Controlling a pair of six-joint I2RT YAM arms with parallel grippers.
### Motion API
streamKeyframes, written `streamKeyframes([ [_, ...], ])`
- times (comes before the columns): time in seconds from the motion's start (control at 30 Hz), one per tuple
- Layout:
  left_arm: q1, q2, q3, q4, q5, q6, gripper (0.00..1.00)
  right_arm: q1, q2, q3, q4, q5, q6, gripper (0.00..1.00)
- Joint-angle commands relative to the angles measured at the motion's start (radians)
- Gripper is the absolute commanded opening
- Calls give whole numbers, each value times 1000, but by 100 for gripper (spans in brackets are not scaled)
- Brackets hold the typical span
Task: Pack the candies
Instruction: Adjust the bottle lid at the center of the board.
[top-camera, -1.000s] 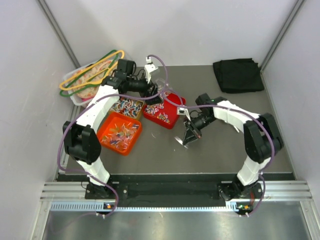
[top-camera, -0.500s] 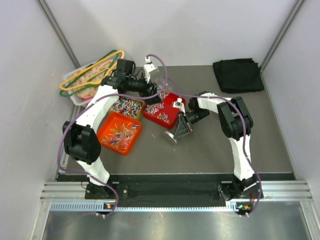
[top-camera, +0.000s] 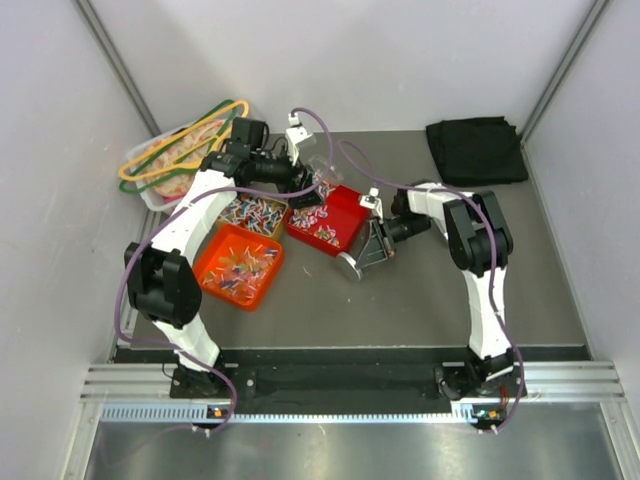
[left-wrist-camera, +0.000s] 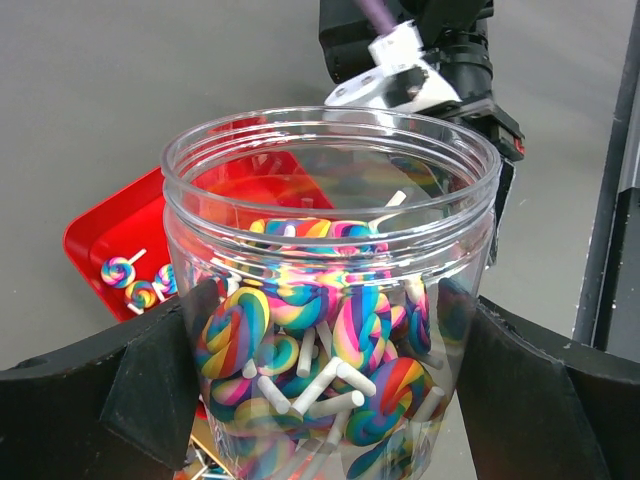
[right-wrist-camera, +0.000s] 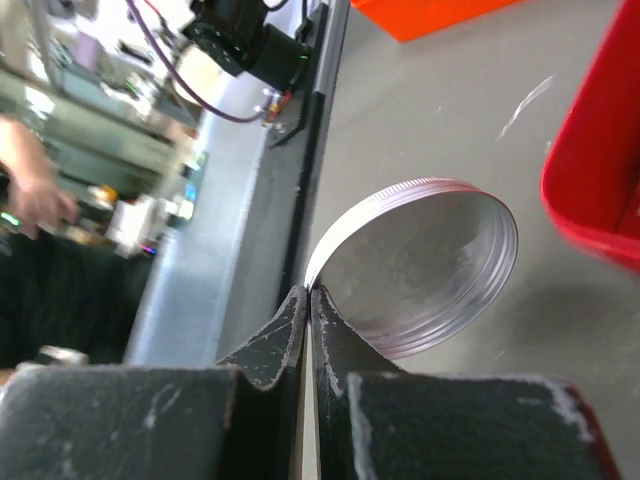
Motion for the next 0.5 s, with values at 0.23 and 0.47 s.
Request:
streamKeyframes([
  [0.23,3,-62,34,52,69,-7,54,-62,-179,-286,603,169,726,0],
  [0.47,3,-63,37,51,76,-6,54,-77,-211,-297,587,279,736,5],
])
